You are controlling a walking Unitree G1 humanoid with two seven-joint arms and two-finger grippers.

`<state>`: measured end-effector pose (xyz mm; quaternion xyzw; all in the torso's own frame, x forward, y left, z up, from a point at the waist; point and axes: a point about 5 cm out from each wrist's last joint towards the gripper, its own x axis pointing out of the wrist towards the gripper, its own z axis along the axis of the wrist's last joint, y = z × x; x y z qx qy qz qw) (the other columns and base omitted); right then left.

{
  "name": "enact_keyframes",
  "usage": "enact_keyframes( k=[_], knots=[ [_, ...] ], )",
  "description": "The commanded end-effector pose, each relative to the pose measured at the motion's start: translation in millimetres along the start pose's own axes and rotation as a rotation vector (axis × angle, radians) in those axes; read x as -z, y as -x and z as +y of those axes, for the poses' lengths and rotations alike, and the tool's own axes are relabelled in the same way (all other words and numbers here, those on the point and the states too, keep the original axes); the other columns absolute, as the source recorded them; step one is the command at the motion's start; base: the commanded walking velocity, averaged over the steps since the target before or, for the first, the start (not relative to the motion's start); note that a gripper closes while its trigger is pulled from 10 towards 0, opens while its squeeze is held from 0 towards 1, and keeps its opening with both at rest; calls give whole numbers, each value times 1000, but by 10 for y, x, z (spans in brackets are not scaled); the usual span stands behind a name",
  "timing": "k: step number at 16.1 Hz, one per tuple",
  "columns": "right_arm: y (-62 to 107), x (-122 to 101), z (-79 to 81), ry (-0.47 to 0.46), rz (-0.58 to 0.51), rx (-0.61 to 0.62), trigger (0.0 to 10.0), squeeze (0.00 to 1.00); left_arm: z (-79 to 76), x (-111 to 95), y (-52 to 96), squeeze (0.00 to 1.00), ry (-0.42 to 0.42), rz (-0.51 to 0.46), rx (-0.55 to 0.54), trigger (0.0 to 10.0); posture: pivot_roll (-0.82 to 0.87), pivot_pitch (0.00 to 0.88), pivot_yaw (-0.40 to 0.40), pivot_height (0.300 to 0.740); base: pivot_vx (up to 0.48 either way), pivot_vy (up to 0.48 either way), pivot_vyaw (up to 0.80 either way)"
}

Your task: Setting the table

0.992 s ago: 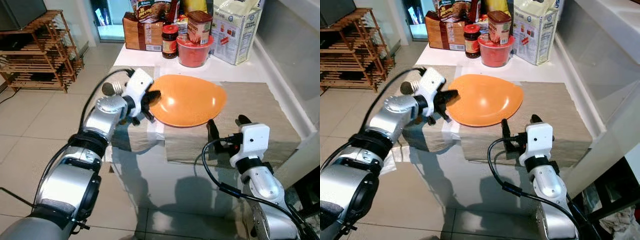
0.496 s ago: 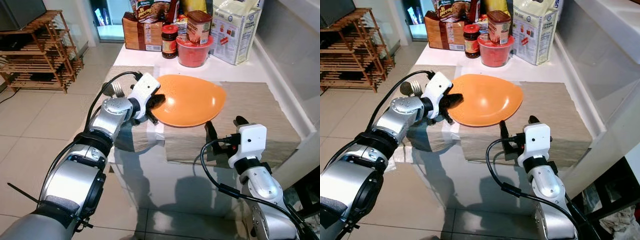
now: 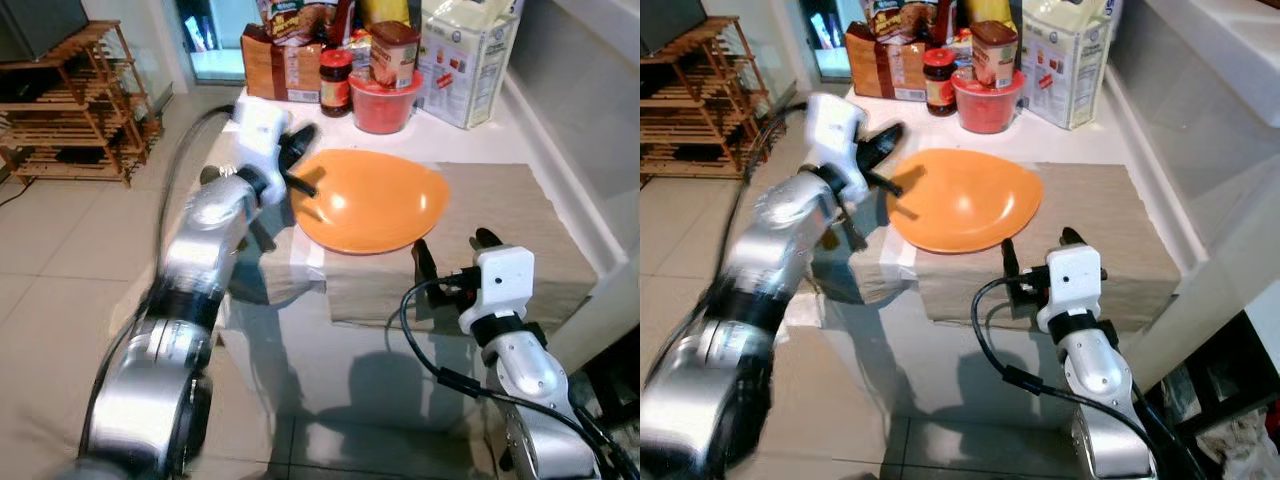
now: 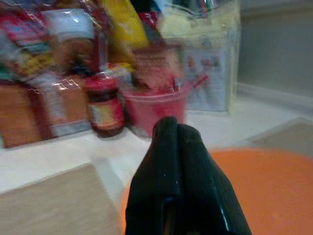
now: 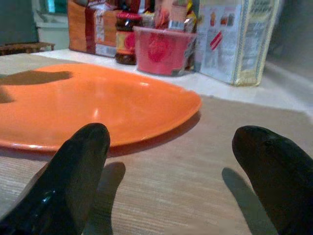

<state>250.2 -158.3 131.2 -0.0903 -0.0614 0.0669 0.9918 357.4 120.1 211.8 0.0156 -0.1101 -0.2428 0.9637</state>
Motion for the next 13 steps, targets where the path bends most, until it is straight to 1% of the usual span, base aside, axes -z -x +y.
enact_keyframes(
  k=[1,4,5,6,7,8,9,12,13],
  knots=[
    [-23,-44,-3,37,-38,3,10000,0,-2,-56,131,0,14,-12,-67,10000,-39,0,52,740,0,0,0],
    [-59,-58,-31,80,-68,35,10000,0,-101,-16,453,0,22,-20,-155,10000,-24,0,59,740,0,0,0],
    [-82,-53,-36,93,-74,46,10000,0,-105,20,658,0,30,-1,-229,10000,-15,0,61,740,0,0,0],
    [-100,-44,-31,104,-79,46,10000,0,-109,33,818,0,34,28,-270,10000,-8,0,61,740,0,0,0],
    [-108,-26,-36,111,-81,50,10000,0,-159,37,976,0,18,65,-279,10000,0,0,60,740,0,0,0],
    [-111,-19,-39,114,-83,52,10000,0,-206,59,1038,0,13,88,-269,10000,3,0,60,740,0,0,0],
    [-118,-9,-55,128,-89,67,10000,0,-250,186,1190,0,15,156,-281,10000,2,0,59,740,0,0,0],
    [-86,21,-70,138,-91,75,10000,0,-277,423,1391,0,16,264,-321,10000,-2,0,56,740,0,0,0],
    [-69,35,-80,142,-90,78,10000,0,-290,474,1448,0,41,296,-343,10000,-7,0,55,740,0,0,0]
  ],
)
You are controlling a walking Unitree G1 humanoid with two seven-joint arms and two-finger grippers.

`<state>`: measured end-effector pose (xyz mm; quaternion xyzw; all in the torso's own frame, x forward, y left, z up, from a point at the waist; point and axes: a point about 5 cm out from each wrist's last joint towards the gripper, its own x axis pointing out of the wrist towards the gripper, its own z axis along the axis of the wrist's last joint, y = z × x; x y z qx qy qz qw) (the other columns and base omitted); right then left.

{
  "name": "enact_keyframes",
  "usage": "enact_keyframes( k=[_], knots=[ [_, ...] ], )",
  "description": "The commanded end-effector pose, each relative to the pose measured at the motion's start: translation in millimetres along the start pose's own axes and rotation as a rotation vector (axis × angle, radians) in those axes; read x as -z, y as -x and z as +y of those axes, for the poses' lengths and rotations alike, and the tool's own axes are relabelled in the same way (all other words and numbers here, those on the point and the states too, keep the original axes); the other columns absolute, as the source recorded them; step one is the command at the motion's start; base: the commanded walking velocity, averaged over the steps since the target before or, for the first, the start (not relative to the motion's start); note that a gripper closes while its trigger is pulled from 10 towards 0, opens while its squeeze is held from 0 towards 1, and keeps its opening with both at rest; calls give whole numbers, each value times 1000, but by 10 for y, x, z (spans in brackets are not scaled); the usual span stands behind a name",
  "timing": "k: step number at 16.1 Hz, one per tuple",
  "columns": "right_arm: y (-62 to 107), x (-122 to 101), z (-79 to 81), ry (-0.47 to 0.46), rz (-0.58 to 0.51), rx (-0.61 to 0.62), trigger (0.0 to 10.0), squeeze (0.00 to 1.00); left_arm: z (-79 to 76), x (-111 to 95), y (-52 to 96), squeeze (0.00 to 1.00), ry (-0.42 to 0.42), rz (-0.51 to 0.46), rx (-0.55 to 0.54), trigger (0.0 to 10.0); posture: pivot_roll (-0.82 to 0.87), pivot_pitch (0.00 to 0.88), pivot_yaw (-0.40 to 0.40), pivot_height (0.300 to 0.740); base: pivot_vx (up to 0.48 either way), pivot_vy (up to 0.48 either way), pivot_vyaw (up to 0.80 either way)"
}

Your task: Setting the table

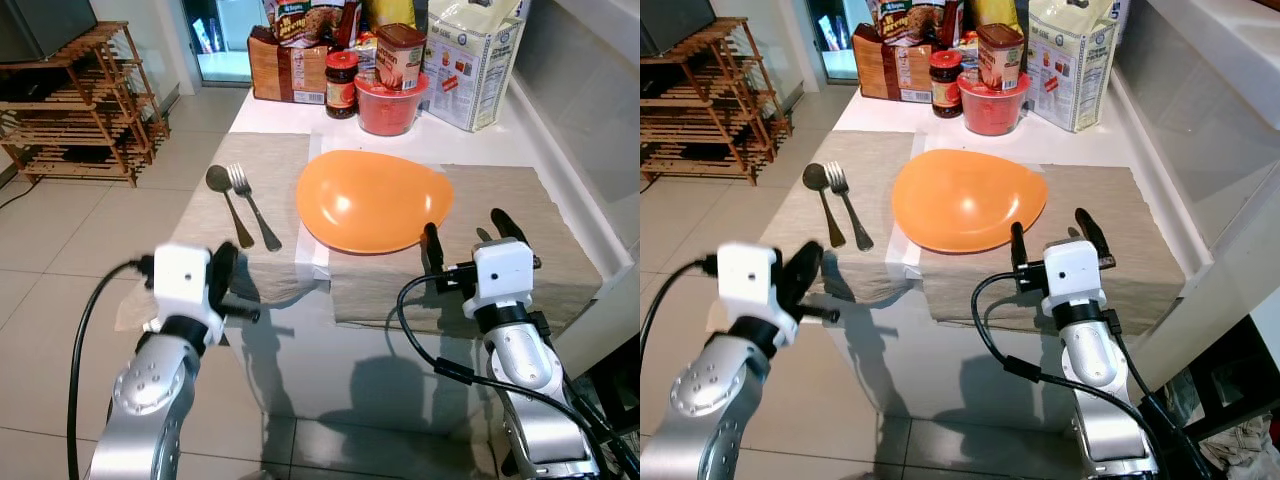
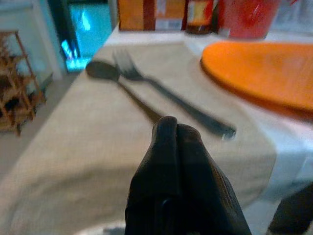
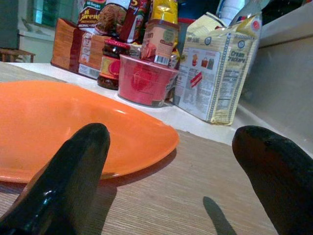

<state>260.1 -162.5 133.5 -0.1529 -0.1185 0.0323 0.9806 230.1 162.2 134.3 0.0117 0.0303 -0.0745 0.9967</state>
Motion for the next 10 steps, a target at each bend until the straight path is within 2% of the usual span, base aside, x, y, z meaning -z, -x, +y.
enact_keyframes(
  k=[1,4,5,6,7,10],
  knots=[
    [43,41,-40,3,8,15,10000,0,-4,31,20,0,19,23,-19,10000,-7,0,55,740,0,0,0],
    [52,12,-78,31,-15,29,10000,0,-7,22,4,0,42,16,-43,10000,-20,0,54,740,0,0,0],
    [113,-4,-90,35,-20,24,10000,0,76,43,16,0,71,2,-122,10000,-26,0,50,740,0,0,0],
    [212,52,-101,23,13,19,10000,0,222,154,54,0,94,11,-232,10000,-32,0,45,740,0,0,0],
    [267,123,-100,-10,46,16,10000,0,269,268,83,0,71,28,-250,10000,-31,0,43,740,0,0,0],
    [282,174,-73,-109,61,-32,10000,0,224,369,123,0,29,67,-212,10000,-32,0,38,740,0,0,0]
  ],
)
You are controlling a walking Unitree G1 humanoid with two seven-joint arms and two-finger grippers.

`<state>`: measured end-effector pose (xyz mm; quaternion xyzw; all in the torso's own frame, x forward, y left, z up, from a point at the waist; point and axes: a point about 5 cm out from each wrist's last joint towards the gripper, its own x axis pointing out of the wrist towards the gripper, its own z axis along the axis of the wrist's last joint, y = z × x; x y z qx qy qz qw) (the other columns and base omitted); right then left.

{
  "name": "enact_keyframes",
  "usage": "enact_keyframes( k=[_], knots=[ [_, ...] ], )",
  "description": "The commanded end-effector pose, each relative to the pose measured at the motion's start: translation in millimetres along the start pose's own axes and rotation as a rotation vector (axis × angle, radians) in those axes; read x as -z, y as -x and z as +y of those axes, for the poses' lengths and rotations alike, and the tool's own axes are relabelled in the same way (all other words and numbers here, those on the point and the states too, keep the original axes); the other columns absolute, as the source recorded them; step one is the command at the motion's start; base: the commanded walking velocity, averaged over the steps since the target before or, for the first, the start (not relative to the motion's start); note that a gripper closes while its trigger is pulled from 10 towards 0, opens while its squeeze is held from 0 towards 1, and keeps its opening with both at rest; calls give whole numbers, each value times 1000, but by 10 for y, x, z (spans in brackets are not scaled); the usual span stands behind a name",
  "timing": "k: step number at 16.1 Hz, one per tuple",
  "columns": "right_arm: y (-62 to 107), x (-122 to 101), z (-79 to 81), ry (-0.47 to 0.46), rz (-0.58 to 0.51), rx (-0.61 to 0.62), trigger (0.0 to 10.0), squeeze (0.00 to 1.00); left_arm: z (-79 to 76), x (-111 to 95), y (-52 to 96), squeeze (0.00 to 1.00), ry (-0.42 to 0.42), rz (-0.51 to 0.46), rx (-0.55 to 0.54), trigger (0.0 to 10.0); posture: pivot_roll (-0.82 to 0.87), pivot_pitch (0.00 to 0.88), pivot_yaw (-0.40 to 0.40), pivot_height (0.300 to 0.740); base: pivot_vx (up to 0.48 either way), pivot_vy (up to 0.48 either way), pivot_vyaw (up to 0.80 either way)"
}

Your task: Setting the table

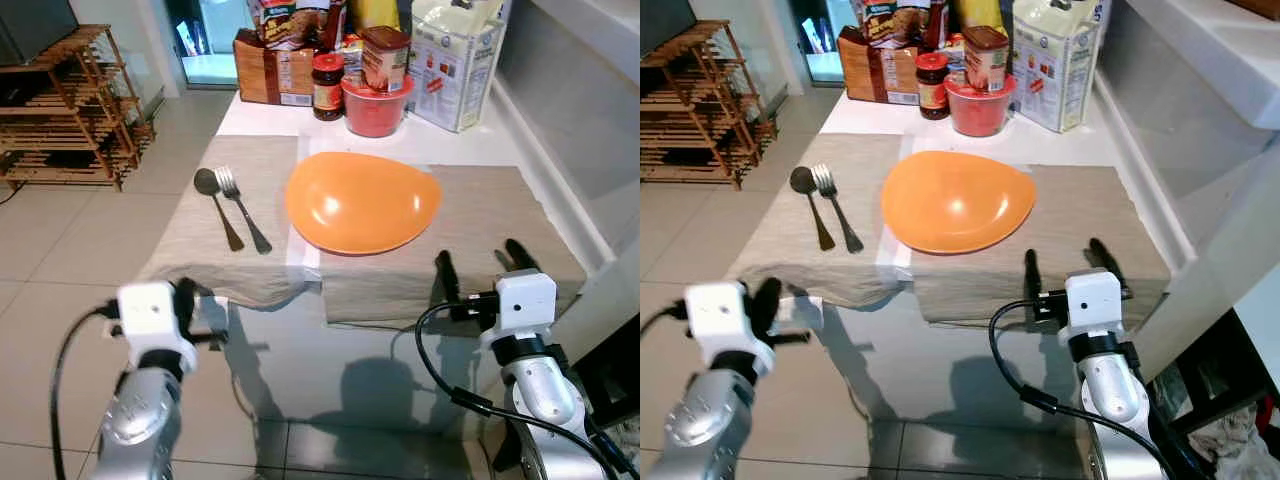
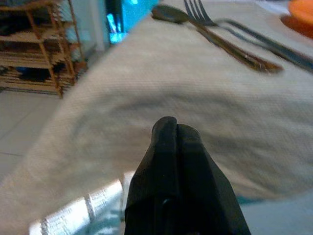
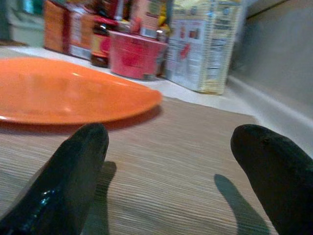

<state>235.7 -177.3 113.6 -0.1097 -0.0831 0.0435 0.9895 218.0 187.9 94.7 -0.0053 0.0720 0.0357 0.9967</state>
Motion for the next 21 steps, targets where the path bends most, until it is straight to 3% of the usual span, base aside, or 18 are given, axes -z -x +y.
enact_keyframes(
  k=[1,3,8,14,17,21],
  knots=[
    [-14,5,-7,-11,-4,-11,10000,0,-27,-56,-3,0,-20,-22,17,10000,-31,0,38,740,0,0,0],
    [-40,-15,20,10,-14,-25,10000,0,-142,-221,-53,0,22,-78,80,10000,-26,0,33,740,0,0,0],
    [-93,-123,33,37,-84,-34,10000,0,-241,-363,-78,0,44,-140,127,10000,-26,0,33,740,0,0,0],
    [-145,-167,-82,24,-87,67,10000,0,-338,-635,-125,0,-25,-217,187,10000,-28,0,44,740,0,0,0],
    [-147,-165,-80,24,-83,76,10000,0,-375,-619,-134,0,-23,-196,211,10000,-33,0,50,740,0,0,0],
    [-138,-171,-86,40,-86,91,10000,0,-488,-719,-128,0,-48,-248,262,10000,-39,0,51,740,310,0,0]
  ],
)
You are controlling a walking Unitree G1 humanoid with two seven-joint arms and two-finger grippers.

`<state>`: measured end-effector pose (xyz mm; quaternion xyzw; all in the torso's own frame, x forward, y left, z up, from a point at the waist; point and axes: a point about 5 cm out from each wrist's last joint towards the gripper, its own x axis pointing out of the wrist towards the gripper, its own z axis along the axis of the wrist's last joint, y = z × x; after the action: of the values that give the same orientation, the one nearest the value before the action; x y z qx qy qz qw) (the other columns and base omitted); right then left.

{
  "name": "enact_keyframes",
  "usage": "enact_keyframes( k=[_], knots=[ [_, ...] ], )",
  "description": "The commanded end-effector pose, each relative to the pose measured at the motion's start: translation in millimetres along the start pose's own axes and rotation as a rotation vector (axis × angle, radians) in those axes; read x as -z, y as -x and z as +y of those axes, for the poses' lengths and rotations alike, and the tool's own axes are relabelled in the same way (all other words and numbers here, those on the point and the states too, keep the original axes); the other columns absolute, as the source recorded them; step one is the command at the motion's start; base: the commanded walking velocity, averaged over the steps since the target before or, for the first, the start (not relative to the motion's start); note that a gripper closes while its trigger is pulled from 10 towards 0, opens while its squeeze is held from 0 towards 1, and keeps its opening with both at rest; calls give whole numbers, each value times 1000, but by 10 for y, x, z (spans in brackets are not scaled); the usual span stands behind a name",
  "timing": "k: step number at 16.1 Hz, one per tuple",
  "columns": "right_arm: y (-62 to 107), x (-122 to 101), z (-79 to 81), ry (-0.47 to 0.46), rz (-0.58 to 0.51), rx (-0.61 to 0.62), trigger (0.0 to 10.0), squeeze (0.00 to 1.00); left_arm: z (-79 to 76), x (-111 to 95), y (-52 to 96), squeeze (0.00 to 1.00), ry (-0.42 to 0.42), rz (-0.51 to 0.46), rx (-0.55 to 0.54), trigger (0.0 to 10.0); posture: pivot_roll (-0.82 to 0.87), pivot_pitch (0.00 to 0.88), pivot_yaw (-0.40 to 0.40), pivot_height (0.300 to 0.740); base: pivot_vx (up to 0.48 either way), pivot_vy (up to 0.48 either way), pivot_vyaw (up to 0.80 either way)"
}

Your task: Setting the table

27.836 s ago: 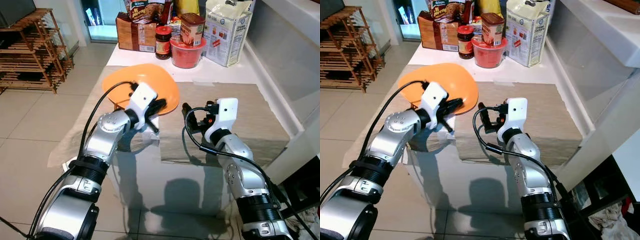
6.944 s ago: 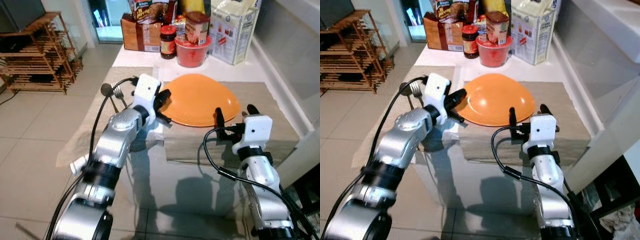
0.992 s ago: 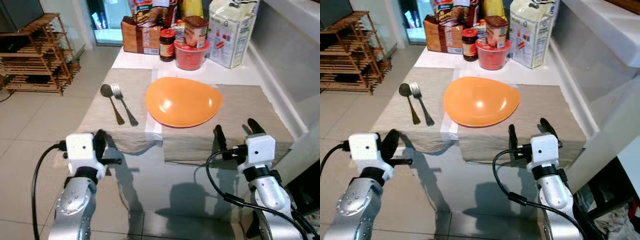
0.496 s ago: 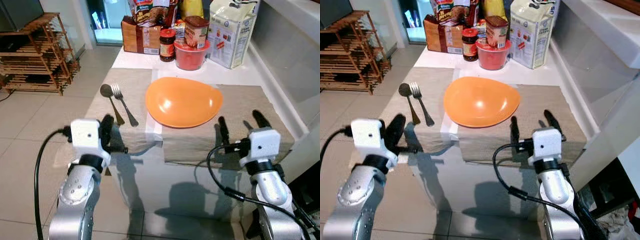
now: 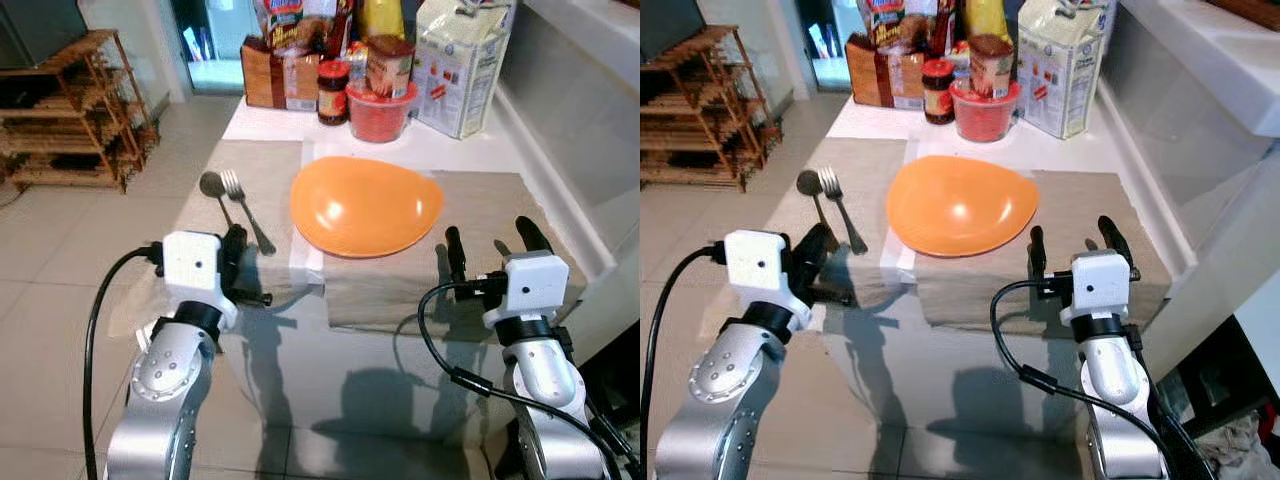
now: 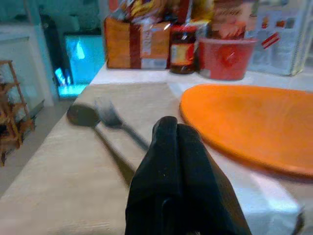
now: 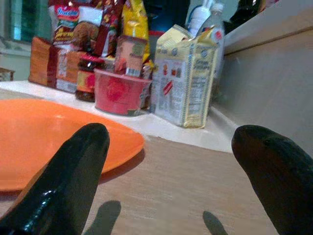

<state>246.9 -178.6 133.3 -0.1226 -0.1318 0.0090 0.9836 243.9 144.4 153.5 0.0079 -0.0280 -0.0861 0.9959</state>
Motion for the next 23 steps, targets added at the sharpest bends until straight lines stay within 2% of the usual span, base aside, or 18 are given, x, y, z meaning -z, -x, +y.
enact_keyframes(
  k=[1,6,8,15,17,21,23],
  knots=[
    [-4,-6,-27,10,0,17,10000,0,-44,-134,-30,0,-30,-60,31,10000,-40,0,50,740,431,0,0],
    [-33,-8,53,19,5,-23,10000,0,-148,-158,-95,0,-67,-68,87,10000,-37,0,50,740,465,0,-160],
    [-41,13,85,25,12,-43,10000,0,-104,-140,-97,0,-38,-58,37,10000,-32,0,44,740,467,0,0],
    [-34,18,105,25,8,-64,10000,0,-134,-151,-96,0,-55,-67,29,10000,-30,0,36,740,0,0,0],
    [-33,17,107,27,5,-65,10000,0,-126,-177,-134,0,-65,-71,40,10000,-30,0,35,740,0,0,0],
    [-60,11,135,20,3,-72,10000,0,-66,-337,-467,0,-47,-27,166,10000,-23,0,36,740,0,0,0],
    [-59,9,150,17,4,-67,10000,0,-84,-385,-603,0,-57,-1,236,10000,-29,0,47,740,0,0,0]
  ],
)
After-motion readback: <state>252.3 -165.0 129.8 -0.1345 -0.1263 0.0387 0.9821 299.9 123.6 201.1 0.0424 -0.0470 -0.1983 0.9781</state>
